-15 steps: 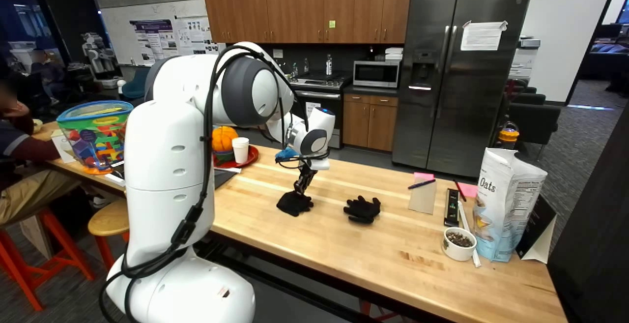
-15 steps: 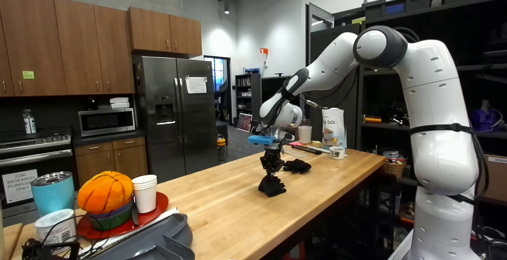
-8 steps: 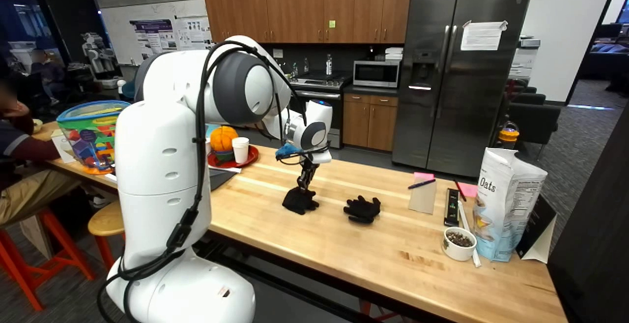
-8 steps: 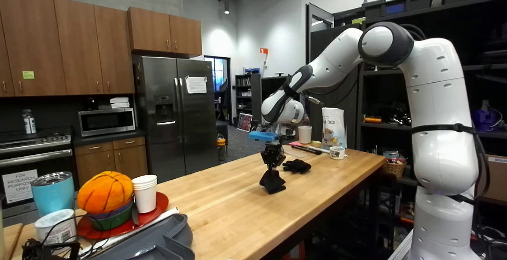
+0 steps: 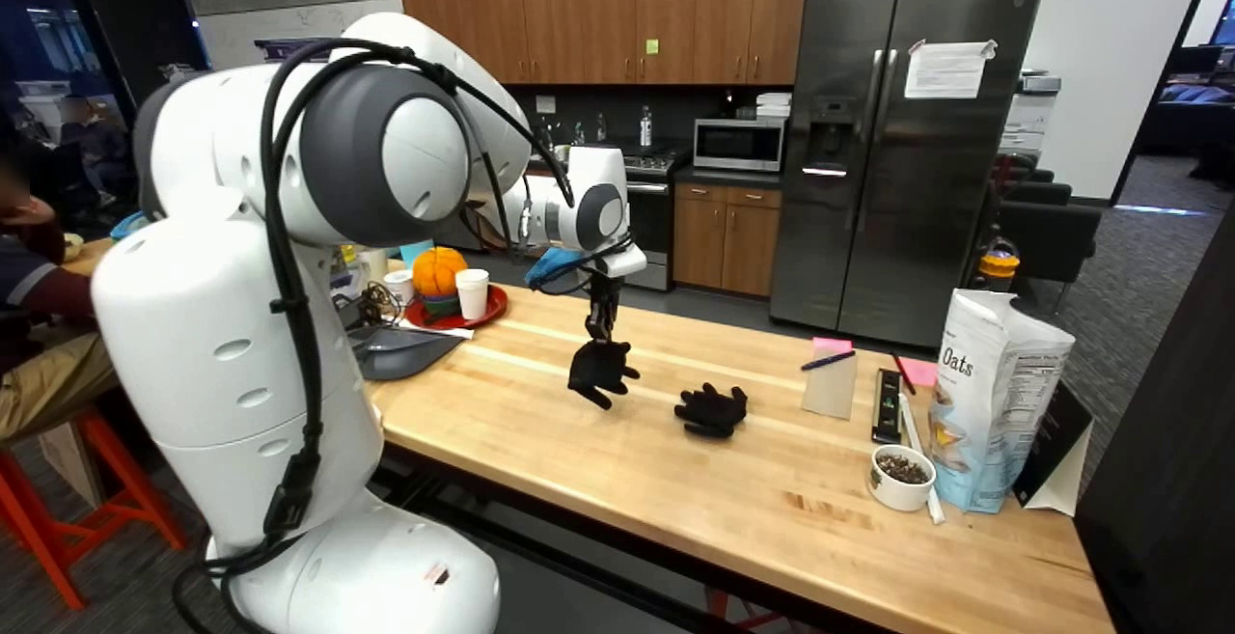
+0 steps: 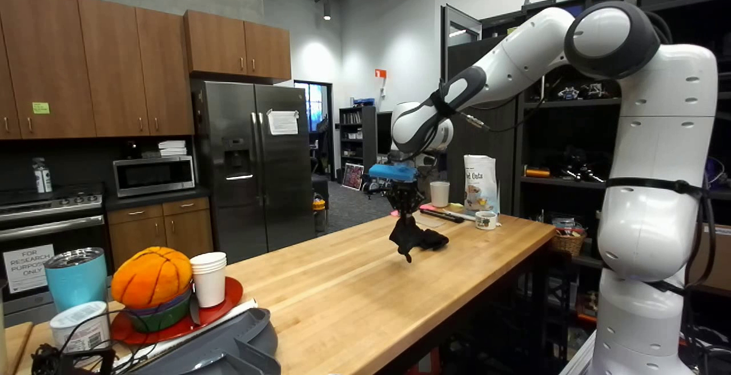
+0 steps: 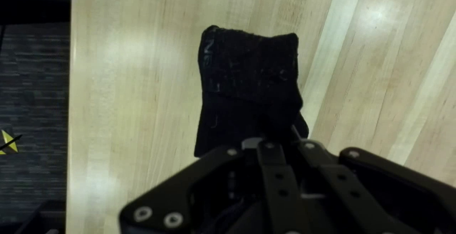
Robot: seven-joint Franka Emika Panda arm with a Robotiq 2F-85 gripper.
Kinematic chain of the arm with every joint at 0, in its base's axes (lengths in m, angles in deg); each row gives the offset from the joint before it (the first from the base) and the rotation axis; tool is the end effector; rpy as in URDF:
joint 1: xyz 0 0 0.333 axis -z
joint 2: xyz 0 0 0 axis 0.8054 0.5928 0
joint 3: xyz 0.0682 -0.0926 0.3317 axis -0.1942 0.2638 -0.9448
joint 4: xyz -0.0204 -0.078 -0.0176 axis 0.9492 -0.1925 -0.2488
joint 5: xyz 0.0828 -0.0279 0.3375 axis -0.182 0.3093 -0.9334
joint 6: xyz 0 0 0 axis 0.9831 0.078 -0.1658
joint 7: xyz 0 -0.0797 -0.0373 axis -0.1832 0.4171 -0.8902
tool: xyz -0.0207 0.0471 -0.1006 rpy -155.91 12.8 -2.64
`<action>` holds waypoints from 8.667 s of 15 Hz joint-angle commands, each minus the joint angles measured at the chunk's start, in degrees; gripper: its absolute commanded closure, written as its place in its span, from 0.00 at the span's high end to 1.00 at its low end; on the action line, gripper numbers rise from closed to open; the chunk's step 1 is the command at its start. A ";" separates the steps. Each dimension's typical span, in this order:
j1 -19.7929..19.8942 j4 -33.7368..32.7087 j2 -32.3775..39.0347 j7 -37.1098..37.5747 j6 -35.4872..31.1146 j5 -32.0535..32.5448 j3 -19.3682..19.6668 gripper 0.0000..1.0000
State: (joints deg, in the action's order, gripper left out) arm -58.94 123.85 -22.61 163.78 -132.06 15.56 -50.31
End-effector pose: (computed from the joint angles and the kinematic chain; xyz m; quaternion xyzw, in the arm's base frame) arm 0.4792 0.0526 0.4630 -0.7888 0.6143 -0.0104 0.0176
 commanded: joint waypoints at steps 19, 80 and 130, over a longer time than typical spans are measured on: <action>4.49 -3.21 -5.44 -56.04 28.40 -14.99 1.74 0.02; 11.58 -11.32 13.81 -35.11 19.85 -26.25 8.33 1.00; 3.07 -12.25 18.99 -33.43 13.19 -17.72 4.79 0.97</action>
State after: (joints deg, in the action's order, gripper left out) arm -55.68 106.55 0.86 129.13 -116.87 -2.58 -45.31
